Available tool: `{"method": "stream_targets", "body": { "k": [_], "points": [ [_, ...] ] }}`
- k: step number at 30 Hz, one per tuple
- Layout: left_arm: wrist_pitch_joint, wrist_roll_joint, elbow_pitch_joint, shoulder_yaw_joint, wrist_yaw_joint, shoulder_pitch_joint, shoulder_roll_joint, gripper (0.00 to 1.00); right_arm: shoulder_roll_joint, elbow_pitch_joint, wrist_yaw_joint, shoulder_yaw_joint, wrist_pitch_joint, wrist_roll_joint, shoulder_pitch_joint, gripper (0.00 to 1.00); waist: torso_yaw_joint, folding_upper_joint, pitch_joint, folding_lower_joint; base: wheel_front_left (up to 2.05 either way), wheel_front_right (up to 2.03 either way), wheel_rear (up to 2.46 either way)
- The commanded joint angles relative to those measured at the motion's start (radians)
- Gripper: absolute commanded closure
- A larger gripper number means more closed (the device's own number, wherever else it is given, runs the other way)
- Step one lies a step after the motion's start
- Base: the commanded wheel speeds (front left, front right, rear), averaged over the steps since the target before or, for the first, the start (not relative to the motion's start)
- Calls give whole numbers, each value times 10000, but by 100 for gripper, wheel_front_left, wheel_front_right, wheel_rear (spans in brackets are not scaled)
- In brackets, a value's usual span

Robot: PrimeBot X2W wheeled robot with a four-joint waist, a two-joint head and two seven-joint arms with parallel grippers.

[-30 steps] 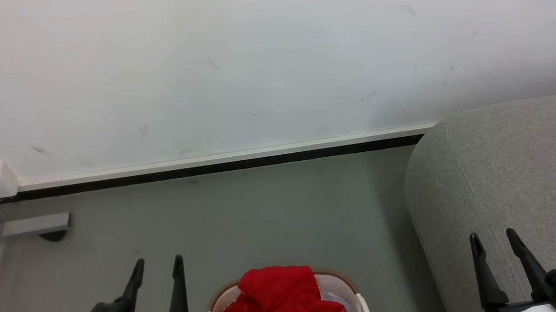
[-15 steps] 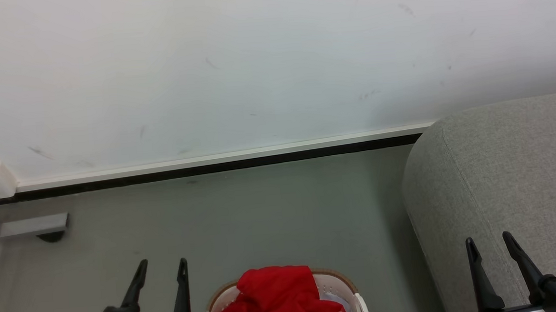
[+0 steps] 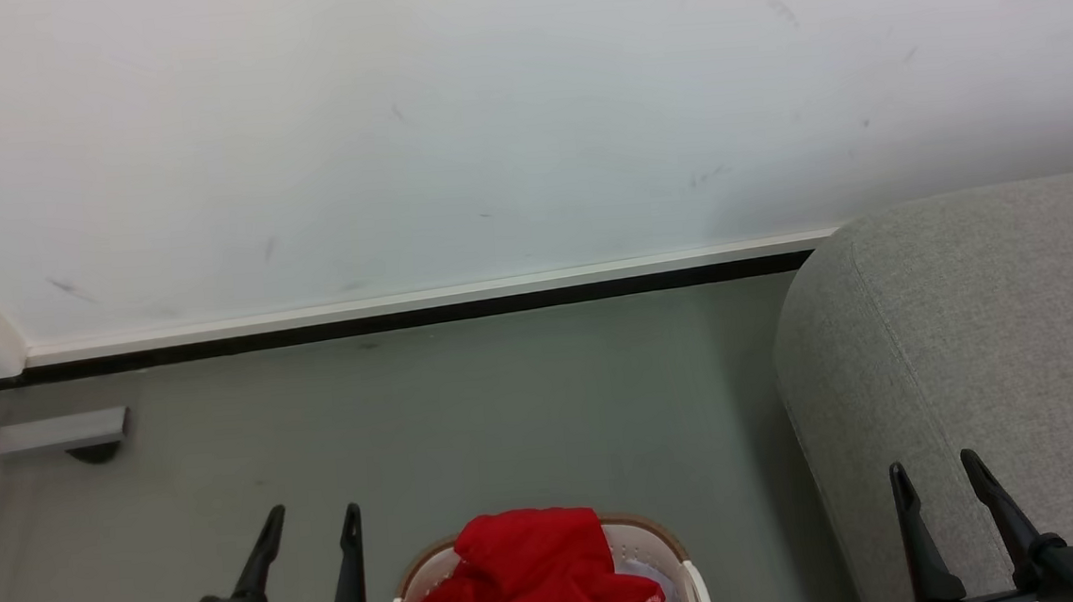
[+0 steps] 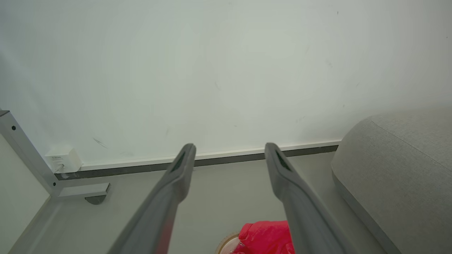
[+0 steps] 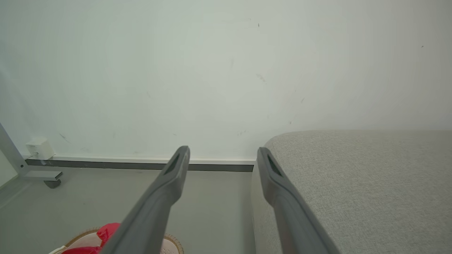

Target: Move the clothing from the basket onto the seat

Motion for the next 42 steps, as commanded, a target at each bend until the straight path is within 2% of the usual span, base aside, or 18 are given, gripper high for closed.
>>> {"method": "stream_targets", "body": {
  "k": [1, 13, 22, 28, 35, 42],
  "points": [
    [-7, -74, 23, 68, -37, 52, 13, 0, 9, 27, -21, 1, -34, 68, 102, 0, 1, 0, 6, 0, 0, 0, 0],
    [-7, -40, 116, 356, -501, -195, -171, 0, -5, -55, -21, 46, -34, 193, -105, 0, -60, 0, 323, 0, 0, 0, 0],
    [-7, 13, 478, -77, -992, -1197, -217, 0, 33, -516, -21, -18, -20, 527, -982, 0, -436, 0, 1620, 0, 0, 0, 0],
    [57, 188, 2139, -884, -1228, -2188, 65, 0, 42, -950, -21, 102, -19, 412, -1593, 0, -855, 0, 2604, 0, 0, 0, 0],
    [1172, 233, 4373, -2113, -1311, -3607, 293, 0, 28, -1374, -21, 244, -20, 361, -2115, 0, -1258, 0, 3574, 0, 0, 0, 0],
    [2089, -218, 6105, -3316, -1315, -4865, 249, 0, -94, -1728, -21, 293, -19, 292, -2651, 0, -1287, 0, 4691, 0, 0, 0, 0]
  ]
}}
